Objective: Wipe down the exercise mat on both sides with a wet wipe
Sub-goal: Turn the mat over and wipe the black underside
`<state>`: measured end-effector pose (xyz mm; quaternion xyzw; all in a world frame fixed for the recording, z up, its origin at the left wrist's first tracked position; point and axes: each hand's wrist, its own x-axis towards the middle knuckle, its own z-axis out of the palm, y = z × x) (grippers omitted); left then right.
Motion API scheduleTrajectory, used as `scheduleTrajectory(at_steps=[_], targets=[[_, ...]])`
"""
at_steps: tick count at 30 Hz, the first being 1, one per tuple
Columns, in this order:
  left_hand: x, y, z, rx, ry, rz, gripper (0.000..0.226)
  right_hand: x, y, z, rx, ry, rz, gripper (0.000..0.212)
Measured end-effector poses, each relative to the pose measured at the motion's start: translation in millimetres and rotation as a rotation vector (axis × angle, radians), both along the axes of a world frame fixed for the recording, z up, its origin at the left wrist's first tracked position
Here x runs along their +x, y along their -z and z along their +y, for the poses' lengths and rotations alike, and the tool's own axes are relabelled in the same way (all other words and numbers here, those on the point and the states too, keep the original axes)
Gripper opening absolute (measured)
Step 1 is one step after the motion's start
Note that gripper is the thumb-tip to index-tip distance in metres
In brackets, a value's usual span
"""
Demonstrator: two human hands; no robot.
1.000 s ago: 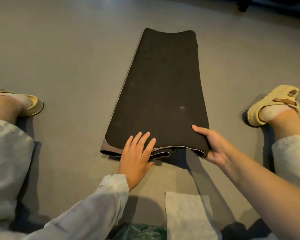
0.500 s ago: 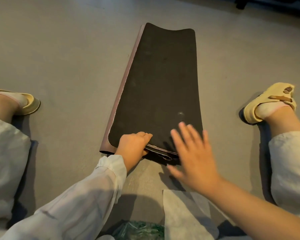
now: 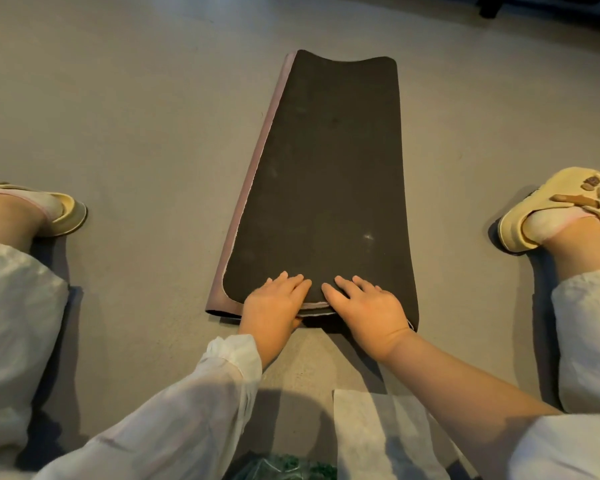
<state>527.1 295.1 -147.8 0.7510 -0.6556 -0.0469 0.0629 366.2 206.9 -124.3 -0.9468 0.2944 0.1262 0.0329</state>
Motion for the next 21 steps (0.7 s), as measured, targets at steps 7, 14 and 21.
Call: scheduleTrajectory(at_steps=[7, 14, 21], targets=[[33.7, -10.8, 28.1, 0.029, -0.112, -0.239, 0.082, 7.1, -39.2, -6.8, -0.034, -0.060, 0.019, 0.074], [55.9, -125.9, -3.6, -0.305, 0.099, -0.336, 0.072, 16.3, -148.1, -31.5, -0.297, -0.044, -0.081, 0.058], [62.7, -332.1, -56.9, -0.622, 0.063, -0.593, 0.048, 11.8, -329.3, -60.9, -0.759, 0.035, -0.320, 0.042]])
